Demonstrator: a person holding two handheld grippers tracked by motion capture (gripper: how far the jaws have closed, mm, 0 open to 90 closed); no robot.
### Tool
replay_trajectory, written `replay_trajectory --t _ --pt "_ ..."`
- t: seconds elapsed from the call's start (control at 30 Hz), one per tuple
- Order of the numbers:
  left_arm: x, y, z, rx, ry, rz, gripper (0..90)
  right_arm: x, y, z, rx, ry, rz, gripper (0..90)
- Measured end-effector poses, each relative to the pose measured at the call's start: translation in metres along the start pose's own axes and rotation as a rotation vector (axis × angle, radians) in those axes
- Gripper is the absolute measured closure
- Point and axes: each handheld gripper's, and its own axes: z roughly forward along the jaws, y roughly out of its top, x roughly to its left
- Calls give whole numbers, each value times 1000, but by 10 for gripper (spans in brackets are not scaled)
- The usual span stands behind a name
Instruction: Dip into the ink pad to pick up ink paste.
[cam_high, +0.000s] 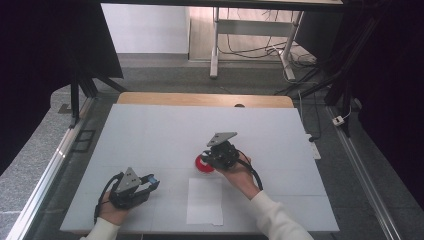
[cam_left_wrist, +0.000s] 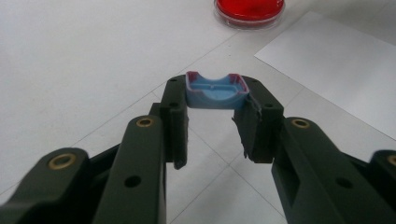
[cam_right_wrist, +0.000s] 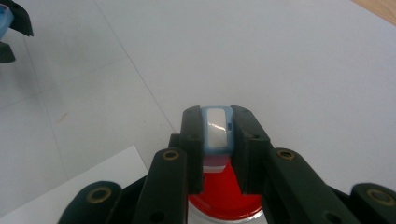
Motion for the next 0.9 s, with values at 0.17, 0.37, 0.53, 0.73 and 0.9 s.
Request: replay_trajectory --t 0.17,0.37,0.53,0.73,0.9 --pt "0 0 0 1 0 2 652 -1 0 -6 -22 -1 16 752" --pt "0 0 1 2 1 2 652 -3 -2 -16 -61 3 39 752" --pt "0 0 1 3 0 3 652 -5 -5 -25 -99 5 60 752" --pt "0 0 1 4 2 -2 652 -7 -6 -35 -139 18 77 751" --pt "1 0 1 4 2 0 652 -7 -9 -41 -156 8 81 751"
